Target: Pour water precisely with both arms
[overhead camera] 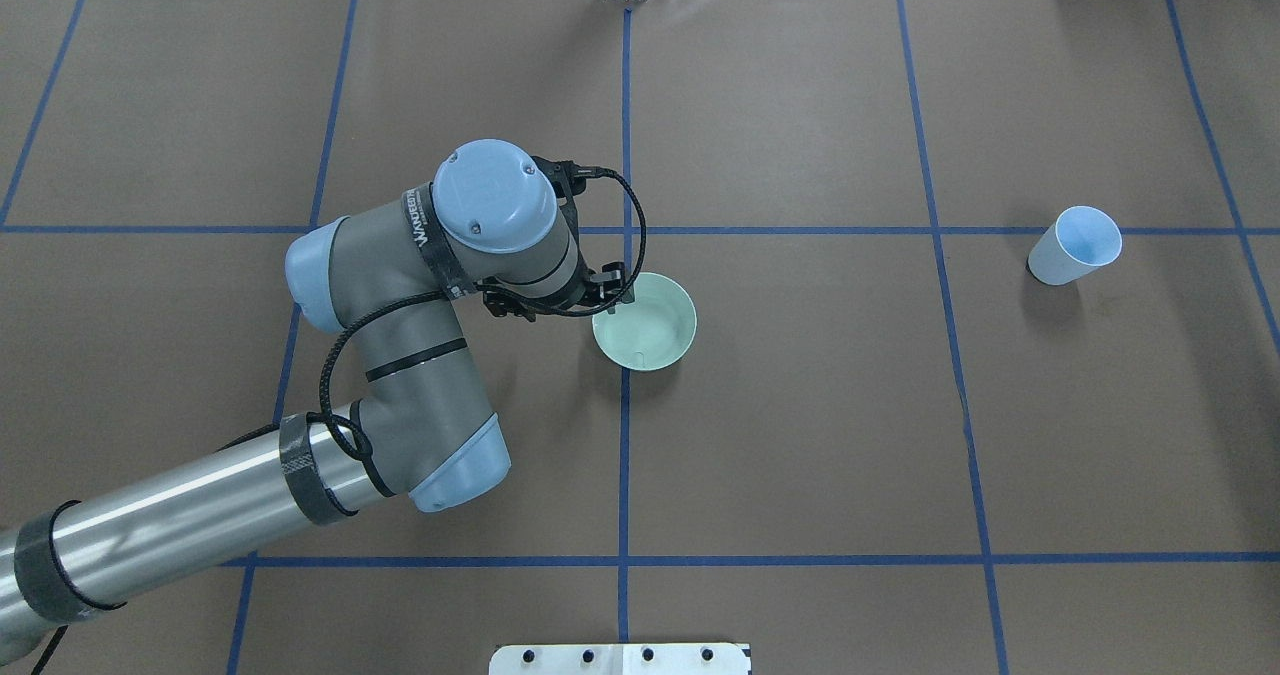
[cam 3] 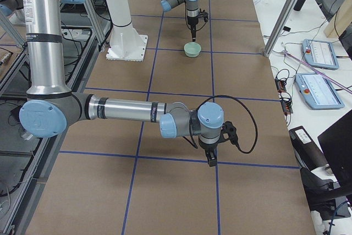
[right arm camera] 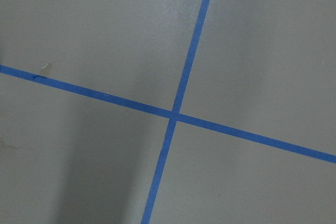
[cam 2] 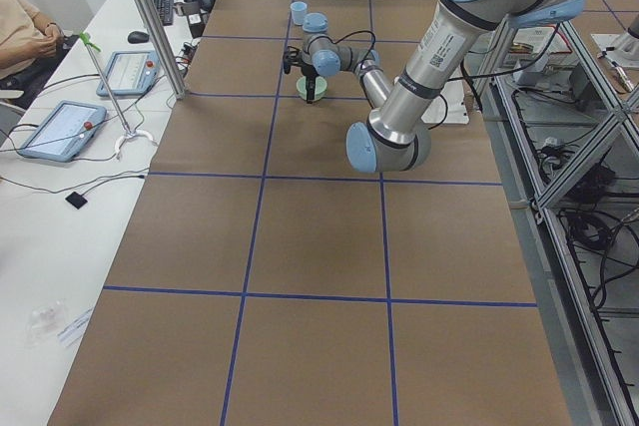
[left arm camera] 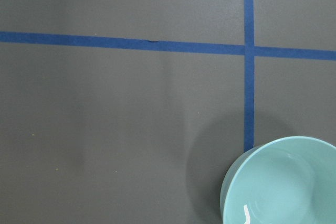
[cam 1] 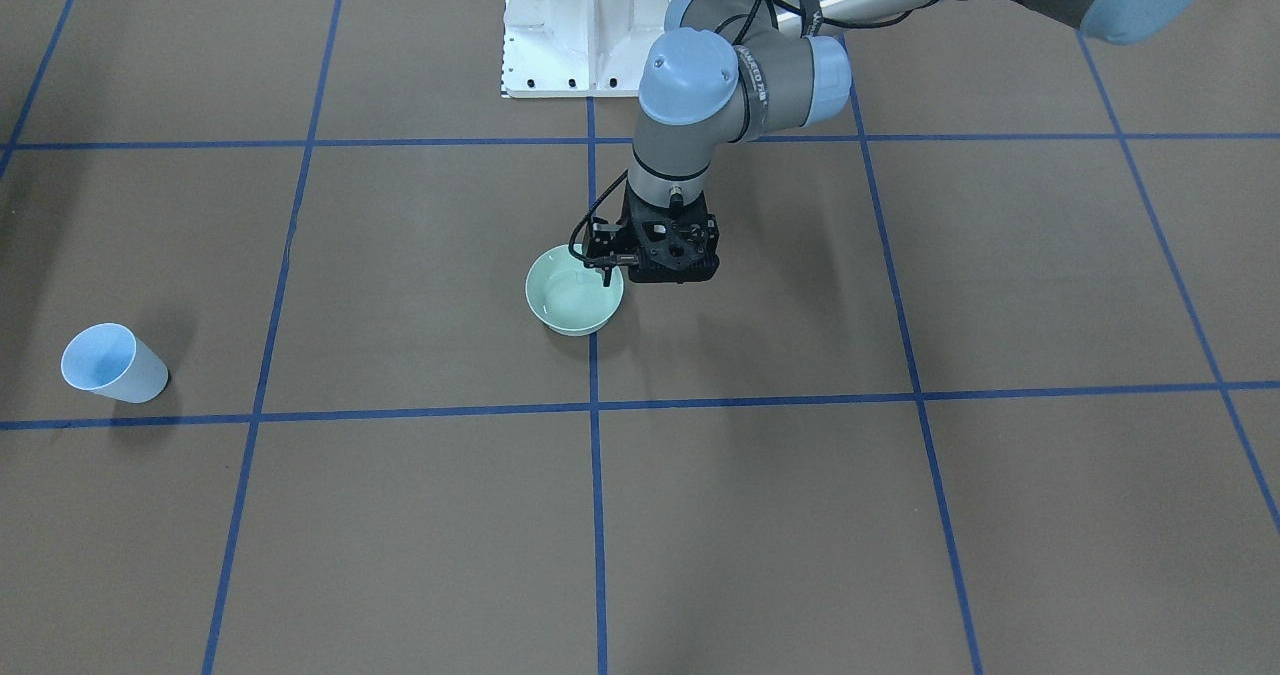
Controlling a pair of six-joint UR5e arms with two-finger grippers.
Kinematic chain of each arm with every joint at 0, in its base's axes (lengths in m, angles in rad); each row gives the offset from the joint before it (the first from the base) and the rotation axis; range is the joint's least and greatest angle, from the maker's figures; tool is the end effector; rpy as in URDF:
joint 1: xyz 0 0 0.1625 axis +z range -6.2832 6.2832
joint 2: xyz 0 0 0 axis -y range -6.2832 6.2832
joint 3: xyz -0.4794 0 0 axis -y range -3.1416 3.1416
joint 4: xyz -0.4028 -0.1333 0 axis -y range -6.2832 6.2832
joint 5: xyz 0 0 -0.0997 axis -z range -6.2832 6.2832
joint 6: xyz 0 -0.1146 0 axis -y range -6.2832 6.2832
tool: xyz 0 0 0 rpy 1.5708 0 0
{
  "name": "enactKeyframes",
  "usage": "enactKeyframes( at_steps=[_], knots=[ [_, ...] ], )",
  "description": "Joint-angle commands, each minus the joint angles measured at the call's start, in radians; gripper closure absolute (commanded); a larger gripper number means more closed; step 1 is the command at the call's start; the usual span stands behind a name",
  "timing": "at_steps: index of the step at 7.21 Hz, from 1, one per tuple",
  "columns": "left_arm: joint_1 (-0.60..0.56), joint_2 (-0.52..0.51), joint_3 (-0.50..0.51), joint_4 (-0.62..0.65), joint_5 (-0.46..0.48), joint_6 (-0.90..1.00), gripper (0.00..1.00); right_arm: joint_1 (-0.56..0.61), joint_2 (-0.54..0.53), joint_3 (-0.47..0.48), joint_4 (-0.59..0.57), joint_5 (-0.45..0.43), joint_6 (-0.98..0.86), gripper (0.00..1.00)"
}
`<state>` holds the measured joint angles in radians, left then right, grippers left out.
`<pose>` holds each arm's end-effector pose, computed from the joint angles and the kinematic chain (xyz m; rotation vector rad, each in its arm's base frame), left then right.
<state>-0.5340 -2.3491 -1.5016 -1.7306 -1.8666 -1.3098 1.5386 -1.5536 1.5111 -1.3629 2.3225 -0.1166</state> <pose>0.6295 -0.4883 0.2362 0.0785 0.9023 -0.1256 0.0382 -0.5243 0.7251 0.1893 -0.7439 -0.2036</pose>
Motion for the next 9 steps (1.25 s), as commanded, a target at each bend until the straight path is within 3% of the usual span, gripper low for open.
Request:
enactKeyframes(
  at_steps=[1, 2, 3, 4, 7, 9],
  knots=[
    [0.028, -0.021, 0.044, -0.02, 0.044, -0.04, 0.14, 0.0, 0.0, 0.0, -0.001, -0.008, 0.0, 0.0],
    [0.034, -0.024, 0.05, -0.021, 0.052, -0.04, 0.3, 0.0, 0.0, -0.002, 0.001, -0.02, 0.0, 0.0],
    [0.035, -0.024, 0.052, -0.023, 0.05, -0.036, 0.76, 0.0, 0.0, -0.002, -0.001, -0.021, 0.0, 0.0],
    [0.036, -0.024, 0.052, -0.023, 0.05, -0.032, 1.0, 0.0, 0.0, -0.002, -0.001, -0.021, 0.0, 0.0],
    [0.032, -0.026, 0.031, -0.041, 0.049, -0.023, 1.0, 0.0, -0.002, 0.0, 0.002, -0.02, 0.002, 0.0],
    [0.014, -0.021, -0.037, -0.029, 0.041, 0.006, 1.0, -0.002, -0.003, 0.0, 0.002, -0.02, 0.002, 0.0]
  ],
)
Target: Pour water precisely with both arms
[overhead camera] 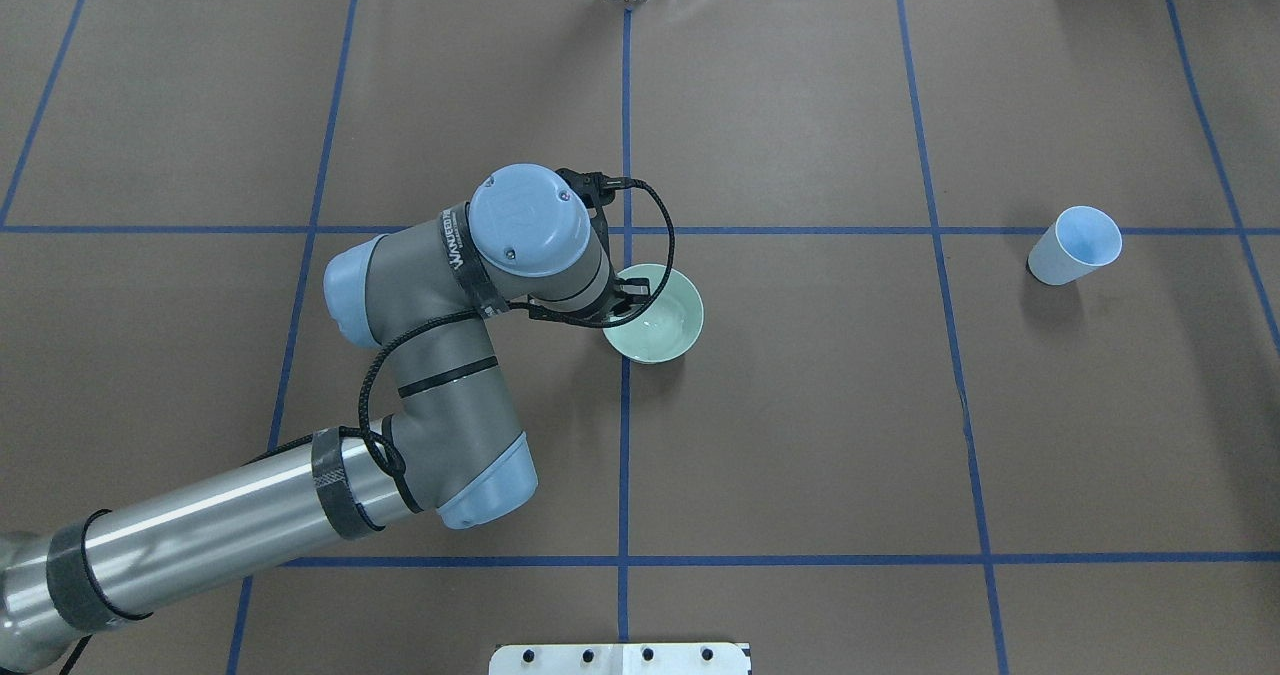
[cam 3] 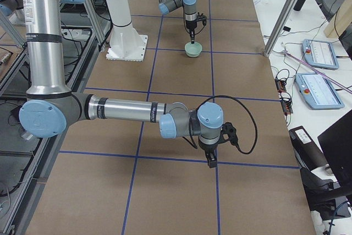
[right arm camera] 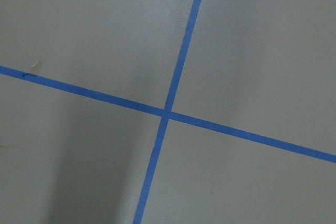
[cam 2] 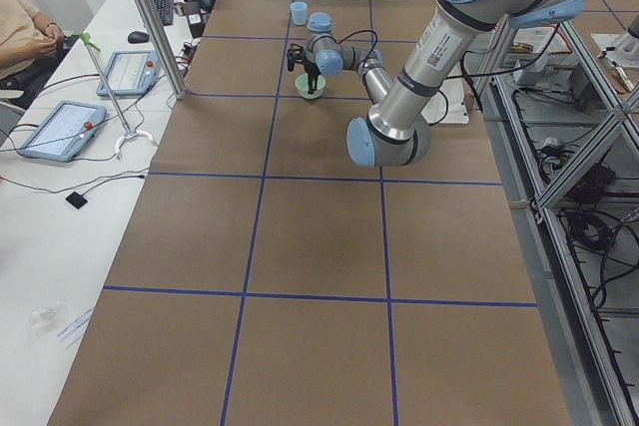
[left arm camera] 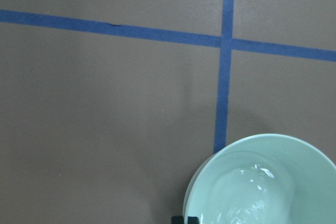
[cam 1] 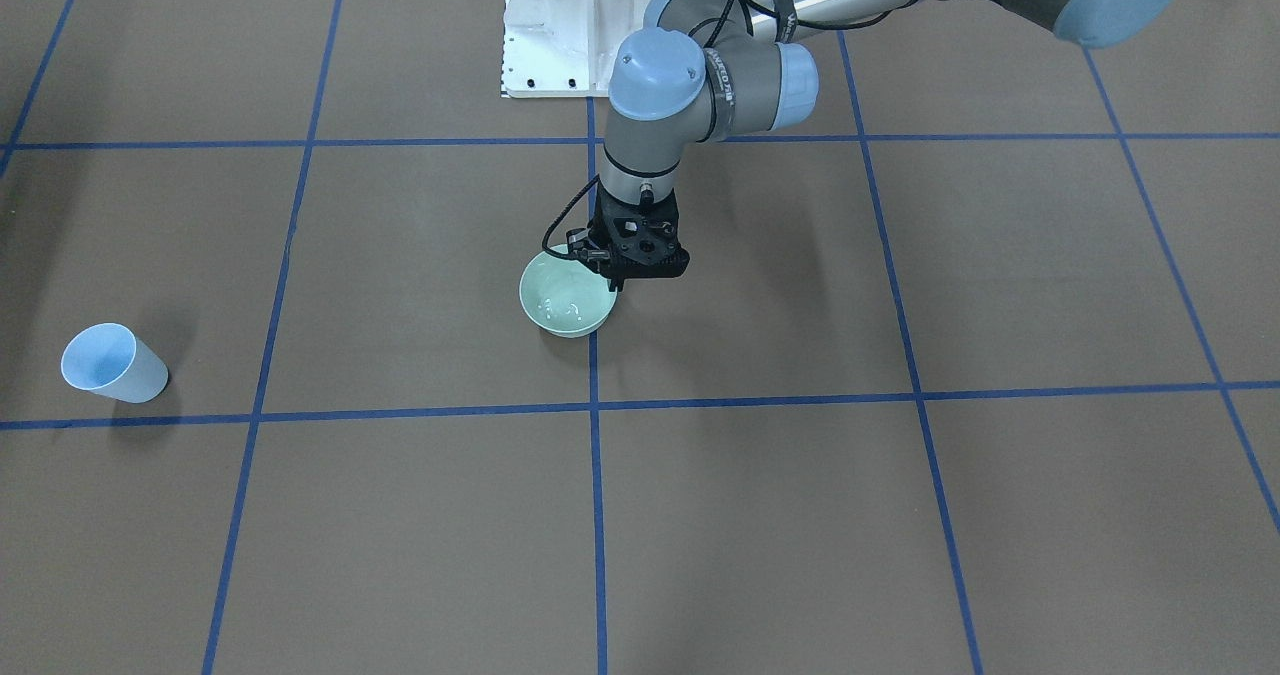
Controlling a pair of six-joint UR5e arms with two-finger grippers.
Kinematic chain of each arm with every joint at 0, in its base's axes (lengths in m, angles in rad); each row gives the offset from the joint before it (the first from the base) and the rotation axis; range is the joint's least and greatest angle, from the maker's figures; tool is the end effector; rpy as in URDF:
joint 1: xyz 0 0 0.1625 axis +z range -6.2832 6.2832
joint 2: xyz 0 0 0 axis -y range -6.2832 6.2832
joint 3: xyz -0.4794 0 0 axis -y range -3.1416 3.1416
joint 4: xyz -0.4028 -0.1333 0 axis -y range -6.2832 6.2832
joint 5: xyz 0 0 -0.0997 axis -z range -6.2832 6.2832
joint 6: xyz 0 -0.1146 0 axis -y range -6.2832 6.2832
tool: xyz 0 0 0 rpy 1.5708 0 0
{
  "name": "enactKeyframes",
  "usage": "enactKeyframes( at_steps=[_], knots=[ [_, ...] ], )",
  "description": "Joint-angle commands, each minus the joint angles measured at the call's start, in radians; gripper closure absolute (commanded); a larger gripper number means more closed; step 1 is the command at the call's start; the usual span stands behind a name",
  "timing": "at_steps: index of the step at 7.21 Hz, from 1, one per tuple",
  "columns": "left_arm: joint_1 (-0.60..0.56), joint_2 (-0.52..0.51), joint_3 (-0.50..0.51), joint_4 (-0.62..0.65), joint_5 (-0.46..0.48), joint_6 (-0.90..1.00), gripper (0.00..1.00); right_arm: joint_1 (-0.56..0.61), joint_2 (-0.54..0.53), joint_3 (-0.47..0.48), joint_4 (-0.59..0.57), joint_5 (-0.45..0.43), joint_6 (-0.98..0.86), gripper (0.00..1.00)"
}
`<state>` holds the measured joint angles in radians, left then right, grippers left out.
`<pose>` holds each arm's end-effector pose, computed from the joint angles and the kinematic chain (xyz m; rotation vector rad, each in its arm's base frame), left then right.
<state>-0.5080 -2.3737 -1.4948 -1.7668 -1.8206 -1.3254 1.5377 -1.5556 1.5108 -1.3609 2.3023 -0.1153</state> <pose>0.6432 -0.4782 0.2153 0.1222 0.9390 -0.1274 0.0394 -0.5236 0.7276 0.1878 -0.7239 -0.2018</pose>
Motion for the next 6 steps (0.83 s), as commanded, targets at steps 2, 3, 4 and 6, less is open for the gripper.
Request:
enactKeyframes(
  at_steps=[2, 3, 4, 6],
  knots=[
    [-0.094, 0.031, -0.084, 0.021, -0.084, 0.029, 1.0, -0.001, -0.001, -0.007, 0.002, 0.003, -0.001, 0.0],
    [-0.146, 0.078, -0.109, 0.02, -0.151, 0.101, 1.0, 0.001, -0.004, -0.006, 0.0, 0.002, -0.003, 0.0],
    [-0.19, 0.171, -0.169, 0.02, -0.17, 0.211, 1.0, -0.001, -0.012, -0.004, 0.0, 0.002, -0.001, 0.0],
    [-0.309, 0.322, -0.234, 0.012, -0.277, 0.395, 1.0, -0.001, -0.012, -0.006, -0.003, 0.0, -0.001, 0.0]
  ],
)
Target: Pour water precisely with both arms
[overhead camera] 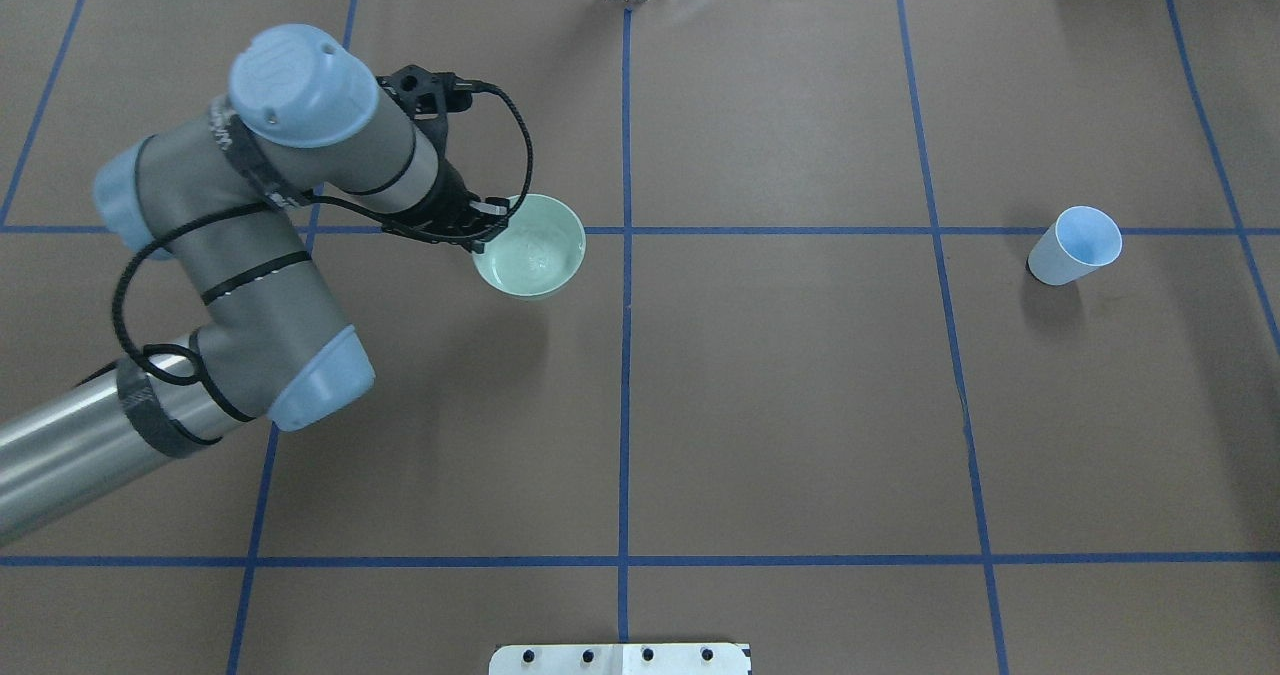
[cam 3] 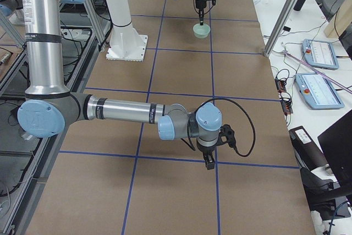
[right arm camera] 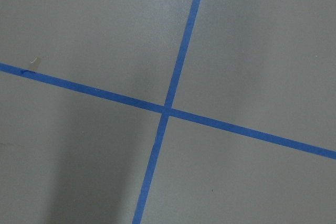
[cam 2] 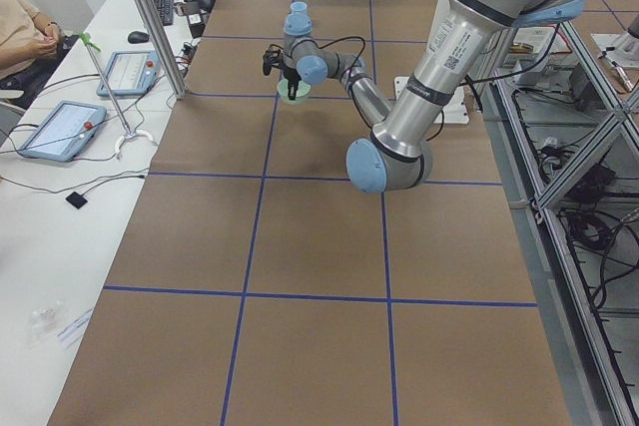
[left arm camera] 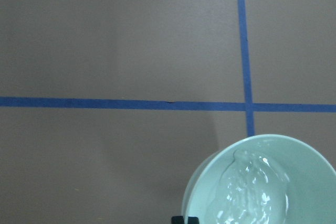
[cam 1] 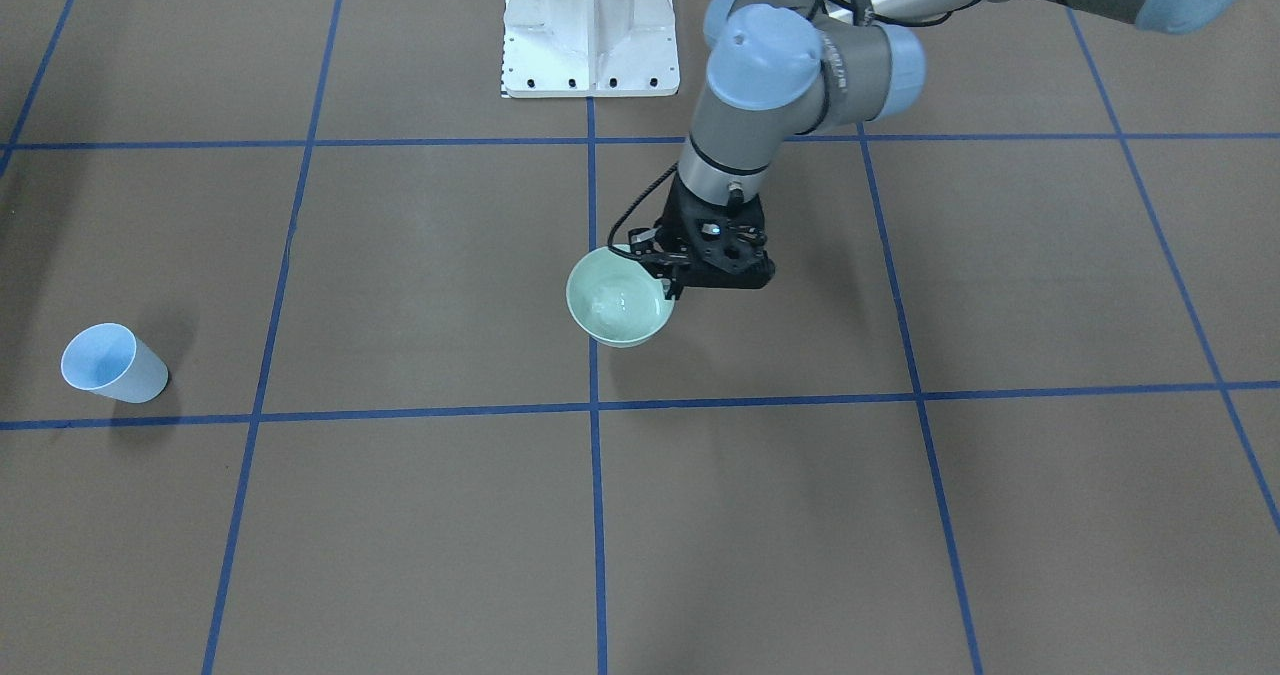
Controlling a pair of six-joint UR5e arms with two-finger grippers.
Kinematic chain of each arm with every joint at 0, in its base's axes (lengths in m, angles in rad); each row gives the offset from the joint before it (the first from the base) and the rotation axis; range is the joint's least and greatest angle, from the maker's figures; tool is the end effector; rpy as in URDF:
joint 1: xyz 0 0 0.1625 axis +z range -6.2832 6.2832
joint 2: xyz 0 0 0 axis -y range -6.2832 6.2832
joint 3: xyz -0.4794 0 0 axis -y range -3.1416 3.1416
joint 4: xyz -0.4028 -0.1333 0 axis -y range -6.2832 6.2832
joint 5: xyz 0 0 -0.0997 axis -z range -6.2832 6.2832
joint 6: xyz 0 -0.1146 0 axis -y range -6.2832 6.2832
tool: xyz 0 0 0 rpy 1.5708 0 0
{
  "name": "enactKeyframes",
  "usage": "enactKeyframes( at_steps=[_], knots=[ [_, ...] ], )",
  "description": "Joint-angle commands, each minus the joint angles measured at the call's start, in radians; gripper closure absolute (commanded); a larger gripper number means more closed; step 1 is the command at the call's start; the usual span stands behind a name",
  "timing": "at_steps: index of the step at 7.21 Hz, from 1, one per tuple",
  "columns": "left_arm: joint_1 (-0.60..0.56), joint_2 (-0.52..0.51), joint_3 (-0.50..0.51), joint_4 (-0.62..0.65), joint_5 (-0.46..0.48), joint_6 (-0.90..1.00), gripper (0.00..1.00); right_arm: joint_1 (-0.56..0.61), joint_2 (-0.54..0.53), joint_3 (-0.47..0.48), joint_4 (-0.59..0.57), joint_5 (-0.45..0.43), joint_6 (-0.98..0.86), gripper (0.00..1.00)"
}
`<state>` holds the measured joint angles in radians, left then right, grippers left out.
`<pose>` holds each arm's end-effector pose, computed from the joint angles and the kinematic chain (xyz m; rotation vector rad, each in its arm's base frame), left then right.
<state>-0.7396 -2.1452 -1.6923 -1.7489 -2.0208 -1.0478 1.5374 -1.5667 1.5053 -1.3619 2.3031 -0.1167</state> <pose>0.4703 -0.5420 0.2965 0.1669 0.9400 -0.0033 0.0394 -0.5168 0.7363 0.1714 -0.7256 -0.1971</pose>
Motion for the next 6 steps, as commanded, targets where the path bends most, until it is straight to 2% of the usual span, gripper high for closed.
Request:
enactKeyframes(
  at_steps=[1, 4, 6],
  knots=[
    [-0.136, 0.173, -0.068, -0.009, -0.117, 0.222, 1.0, 0.0, 0.004, 0.0, -0.003, 0.001, 0.0, 0.0],
    [-0.285, 0.347, -0.075, -0.012, -0.186, 0.533, 1.0, 0.0, 0.01, 0.0, -0.002, 0.001, 0.0, 0.0],
    [-0.31, 0.421, -0.067, -0.042, -0.188, 0.592, 1.0, 0.0, 0.011, 0.0, -0.002, 0.001, 0.0, 0.0]
  ],
)
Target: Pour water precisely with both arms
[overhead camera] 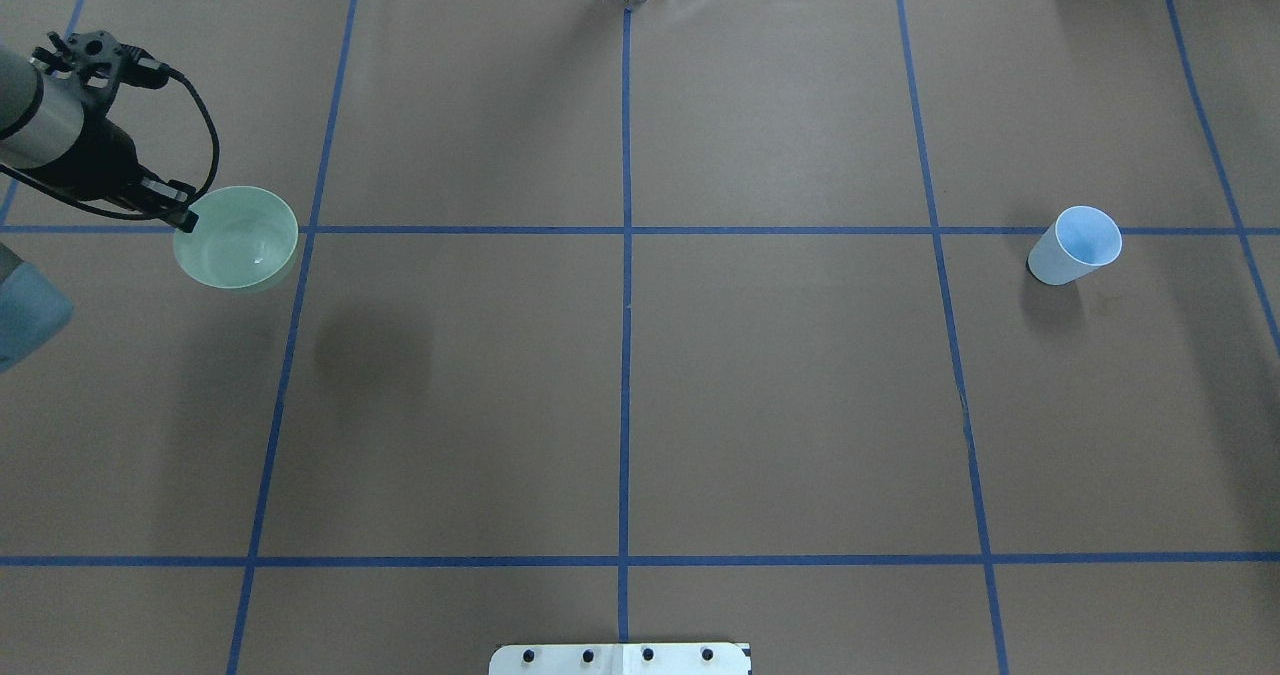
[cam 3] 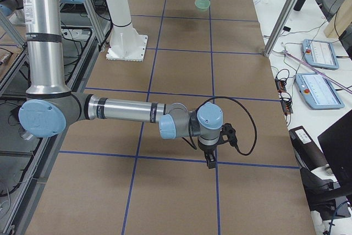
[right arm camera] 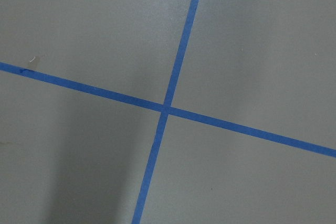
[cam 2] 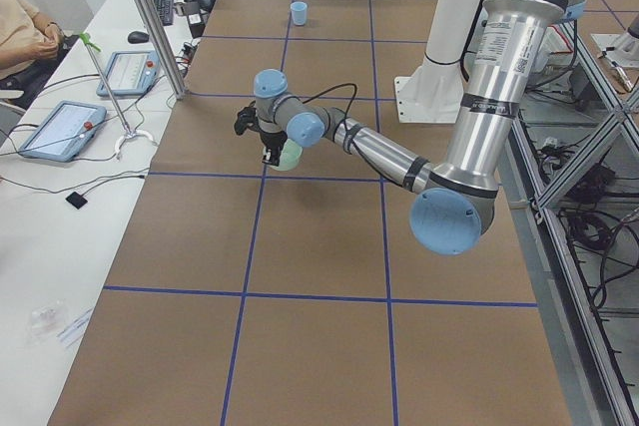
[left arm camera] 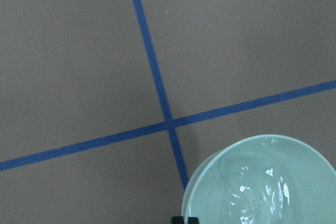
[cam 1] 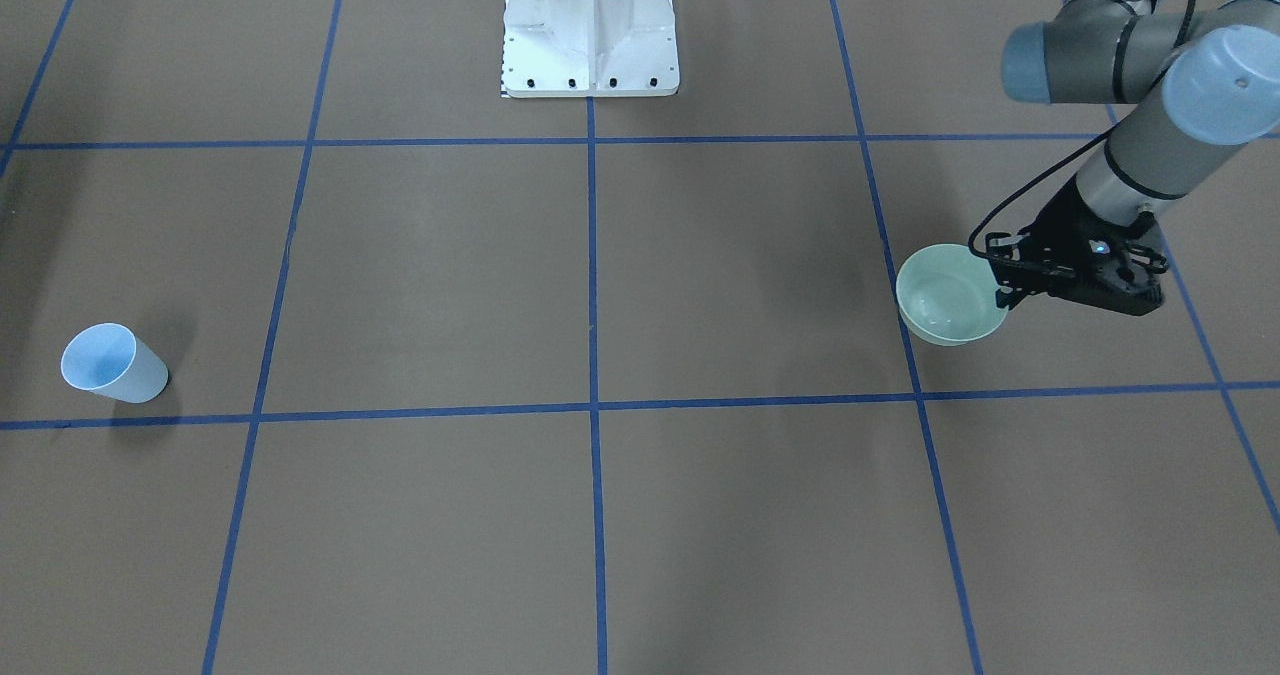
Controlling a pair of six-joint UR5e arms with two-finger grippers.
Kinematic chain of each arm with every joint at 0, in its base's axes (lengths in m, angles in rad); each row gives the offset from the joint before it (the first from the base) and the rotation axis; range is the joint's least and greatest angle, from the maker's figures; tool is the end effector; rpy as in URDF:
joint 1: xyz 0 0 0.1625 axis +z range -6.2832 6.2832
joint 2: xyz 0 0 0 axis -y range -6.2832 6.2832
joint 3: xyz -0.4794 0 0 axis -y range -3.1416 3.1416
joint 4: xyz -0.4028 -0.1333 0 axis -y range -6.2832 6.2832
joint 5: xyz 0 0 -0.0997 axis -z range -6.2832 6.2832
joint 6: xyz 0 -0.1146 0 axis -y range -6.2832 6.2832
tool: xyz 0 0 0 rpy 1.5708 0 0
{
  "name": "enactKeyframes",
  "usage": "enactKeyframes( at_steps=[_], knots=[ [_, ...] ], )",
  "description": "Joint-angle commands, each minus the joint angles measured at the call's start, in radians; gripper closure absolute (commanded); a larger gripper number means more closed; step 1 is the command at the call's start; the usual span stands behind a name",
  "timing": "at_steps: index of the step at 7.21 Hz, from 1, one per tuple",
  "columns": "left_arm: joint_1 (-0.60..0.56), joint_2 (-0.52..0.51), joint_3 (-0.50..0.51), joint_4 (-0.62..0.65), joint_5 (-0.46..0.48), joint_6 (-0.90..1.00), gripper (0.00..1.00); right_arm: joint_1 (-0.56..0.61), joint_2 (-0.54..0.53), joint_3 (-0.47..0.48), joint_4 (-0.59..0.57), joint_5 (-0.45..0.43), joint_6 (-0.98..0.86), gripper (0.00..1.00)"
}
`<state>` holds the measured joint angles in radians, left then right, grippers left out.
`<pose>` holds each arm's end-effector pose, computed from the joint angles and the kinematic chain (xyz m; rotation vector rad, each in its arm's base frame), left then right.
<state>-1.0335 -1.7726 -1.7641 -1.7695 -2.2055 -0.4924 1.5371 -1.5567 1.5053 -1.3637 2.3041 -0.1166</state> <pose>0.2520 -0.5507 0.4978 0.1962 0.8189 0.2306 0.0390 -0.5223 0.7312 0.1791 -0.7262 -0.2003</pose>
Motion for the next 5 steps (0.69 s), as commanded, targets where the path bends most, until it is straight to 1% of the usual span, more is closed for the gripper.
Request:
enactKeyframes(
  at_steps=[1, 2, 3, 4, 5],
  knots=[
    [-0.016, 0.074, 0.038, -0.092, -0.003, 0.037, 1.0, 0.0, 0.003, 0.0, 0.002, -0.002, 0.0, 0.0],
    [-0.016, 0.087, 0.101, -0.191, -0.003, 0.035, 1.0, 0.0, 0.003, 0.0, 0.002, -0.002, 0.0, 0.0],
    [-0.016, 0.087, 0.156, -0.264, -0.008, 0.035, 1.0, 0.0, 0.004, 0.0, 0.002, -0.002, 0.0, 0.0],
    [-0.016, 0.087, 0.207, -0.306, -0.035, 0.037, 1.0, 0.0, 0.004, 0.0, 0.002, -0.002, 0.0, 0.0],
    [-0.016, 0.087, 0.271, -0.385, -0.037, 0.035, 1.0, 0.0, 0.004, 0.004, 0.003, -0.002, 0.0, 0.0]
  ],
)
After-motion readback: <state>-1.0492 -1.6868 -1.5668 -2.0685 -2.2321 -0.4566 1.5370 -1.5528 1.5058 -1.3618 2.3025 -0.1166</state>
